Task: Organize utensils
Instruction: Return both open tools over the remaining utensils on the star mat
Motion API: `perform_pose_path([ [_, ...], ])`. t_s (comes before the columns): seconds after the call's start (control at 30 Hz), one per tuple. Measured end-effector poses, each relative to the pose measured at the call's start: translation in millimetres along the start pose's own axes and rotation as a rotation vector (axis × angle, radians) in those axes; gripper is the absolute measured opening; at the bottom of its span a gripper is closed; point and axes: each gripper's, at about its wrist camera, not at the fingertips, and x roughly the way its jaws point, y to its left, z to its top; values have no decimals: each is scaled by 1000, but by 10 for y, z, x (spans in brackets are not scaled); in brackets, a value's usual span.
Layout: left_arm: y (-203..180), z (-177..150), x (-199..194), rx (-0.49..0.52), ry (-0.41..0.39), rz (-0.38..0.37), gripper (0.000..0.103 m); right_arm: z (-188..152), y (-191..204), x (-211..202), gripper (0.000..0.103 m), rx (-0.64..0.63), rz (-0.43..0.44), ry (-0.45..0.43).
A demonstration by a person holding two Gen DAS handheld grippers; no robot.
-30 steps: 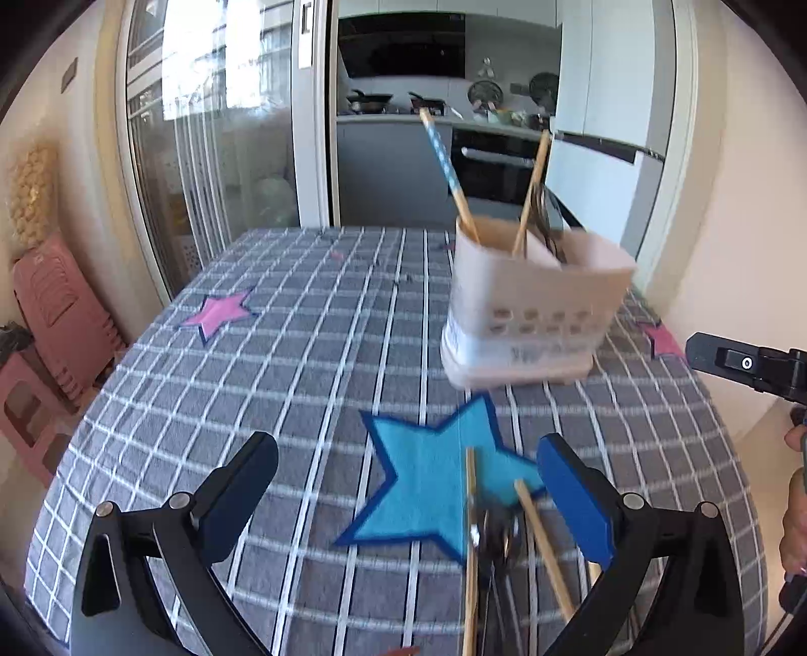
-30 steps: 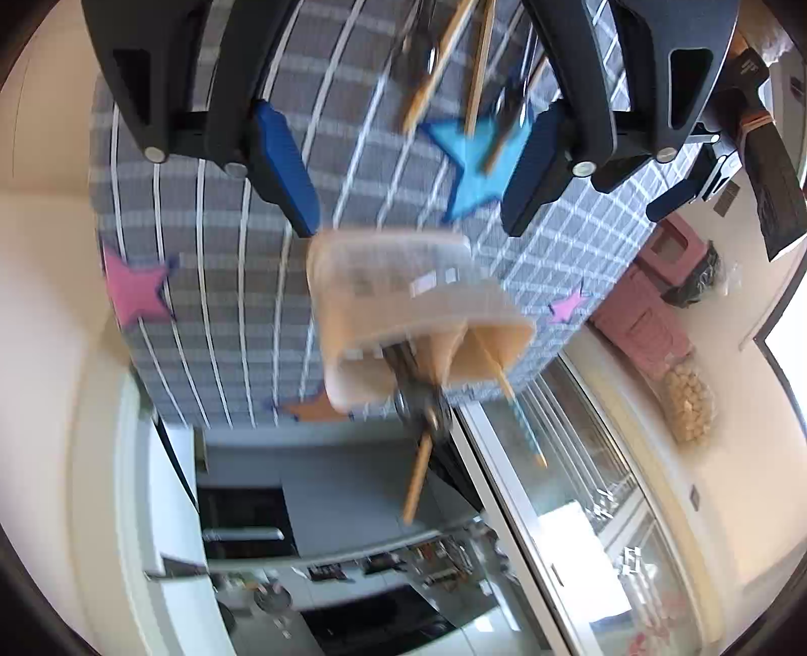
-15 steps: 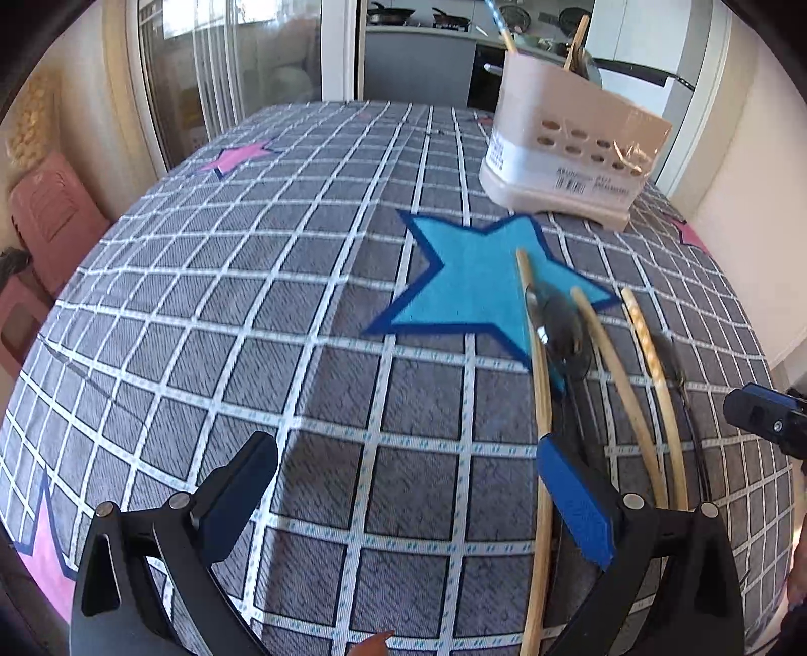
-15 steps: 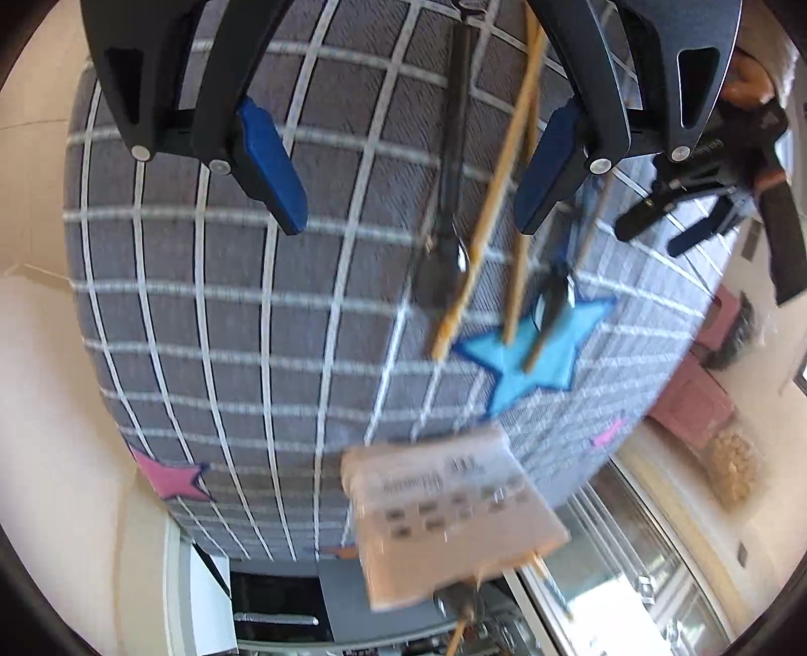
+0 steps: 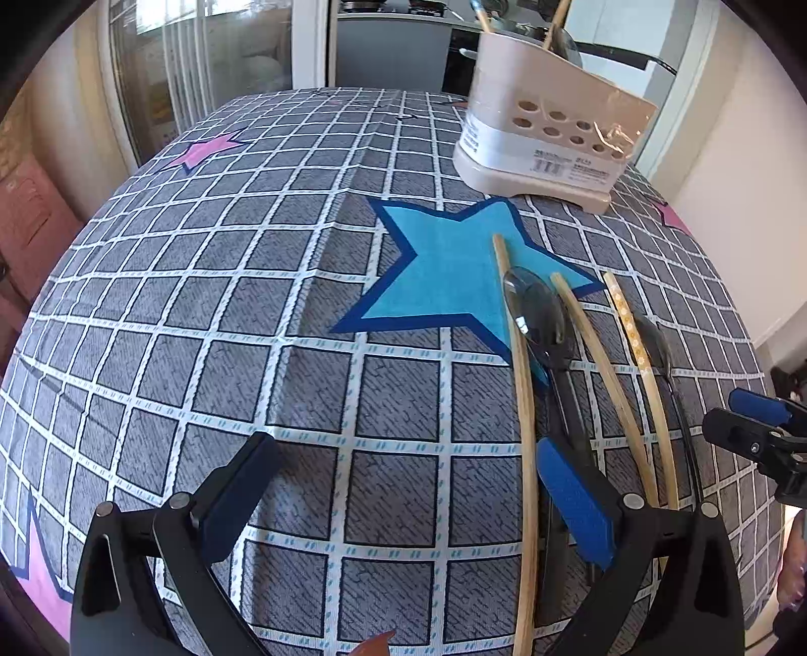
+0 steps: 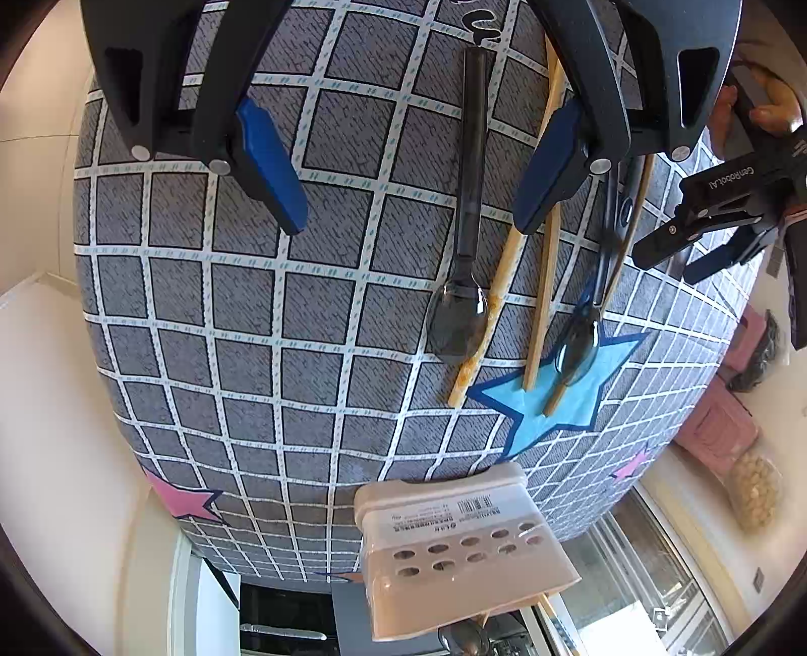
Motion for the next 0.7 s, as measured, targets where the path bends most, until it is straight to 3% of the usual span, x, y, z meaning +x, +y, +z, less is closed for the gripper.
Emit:
perform_pose_path([
  [0.57, -40, 102, 110, 48, 13, 31, 103, 39, 217, 221, 86, -121, -156, 77],
  [0.7, -68, 166, 164, 67, 26, 47, 103, 145, 239, 259, 82, -125, -154, 106],
])
